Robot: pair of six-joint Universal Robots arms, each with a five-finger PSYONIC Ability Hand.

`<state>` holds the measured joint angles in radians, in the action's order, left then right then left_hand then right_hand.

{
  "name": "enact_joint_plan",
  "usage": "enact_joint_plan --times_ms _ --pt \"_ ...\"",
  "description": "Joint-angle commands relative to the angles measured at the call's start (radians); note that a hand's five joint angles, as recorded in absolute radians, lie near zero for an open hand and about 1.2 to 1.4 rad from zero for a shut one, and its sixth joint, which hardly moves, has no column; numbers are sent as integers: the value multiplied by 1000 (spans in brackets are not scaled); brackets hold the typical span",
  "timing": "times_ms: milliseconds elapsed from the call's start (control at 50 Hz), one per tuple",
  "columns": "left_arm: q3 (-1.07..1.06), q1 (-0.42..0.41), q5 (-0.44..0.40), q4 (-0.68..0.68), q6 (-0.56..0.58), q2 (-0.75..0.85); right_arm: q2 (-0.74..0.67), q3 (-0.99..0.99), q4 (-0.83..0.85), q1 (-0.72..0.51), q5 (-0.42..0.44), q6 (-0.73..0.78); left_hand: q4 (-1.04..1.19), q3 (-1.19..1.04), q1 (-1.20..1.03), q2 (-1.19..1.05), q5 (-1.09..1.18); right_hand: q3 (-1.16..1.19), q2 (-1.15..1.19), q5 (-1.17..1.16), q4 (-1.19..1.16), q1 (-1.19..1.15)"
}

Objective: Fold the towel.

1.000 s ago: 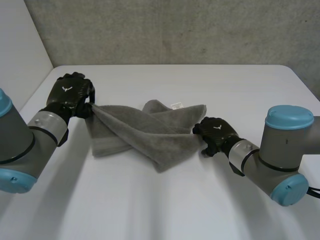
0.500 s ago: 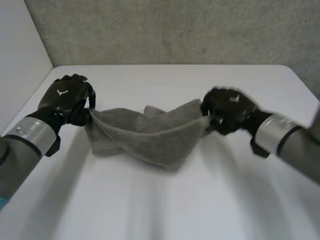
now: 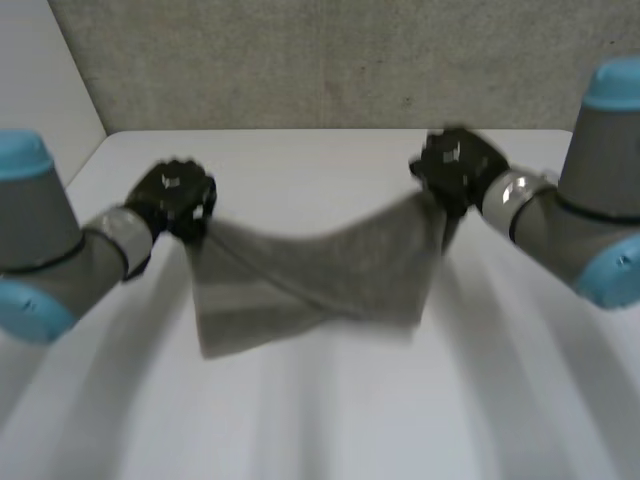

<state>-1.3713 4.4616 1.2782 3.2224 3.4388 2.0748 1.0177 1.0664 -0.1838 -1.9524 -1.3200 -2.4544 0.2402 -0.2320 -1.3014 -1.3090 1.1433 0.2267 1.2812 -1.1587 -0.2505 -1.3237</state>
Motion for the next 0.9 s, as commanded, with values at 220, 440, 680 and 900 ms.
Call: enact_joint_plan --times_ms 220,440,680,900 --pt "620 -58 198 109 -79 -199 189 -308 429 -31 -51 -201 -66 57 -95 -87 78 -52 115 -63 76 -73" --pt "192 -36 116 183 -69 -200 249 100 422 18 -2 -199 -66 57 -95 -87 78 -52 115 -63 76 -73" --pt "-262 1 76 346 69 -70 157 559 490 53 74 -198 -66 57 -95 -87 78 -52 115 -63 76 -73" --pt "-353 1 76 355 194 2 128 650 524 61 91 -193 -66 57 -95 -87 78 -52 115 -63 76 -73"
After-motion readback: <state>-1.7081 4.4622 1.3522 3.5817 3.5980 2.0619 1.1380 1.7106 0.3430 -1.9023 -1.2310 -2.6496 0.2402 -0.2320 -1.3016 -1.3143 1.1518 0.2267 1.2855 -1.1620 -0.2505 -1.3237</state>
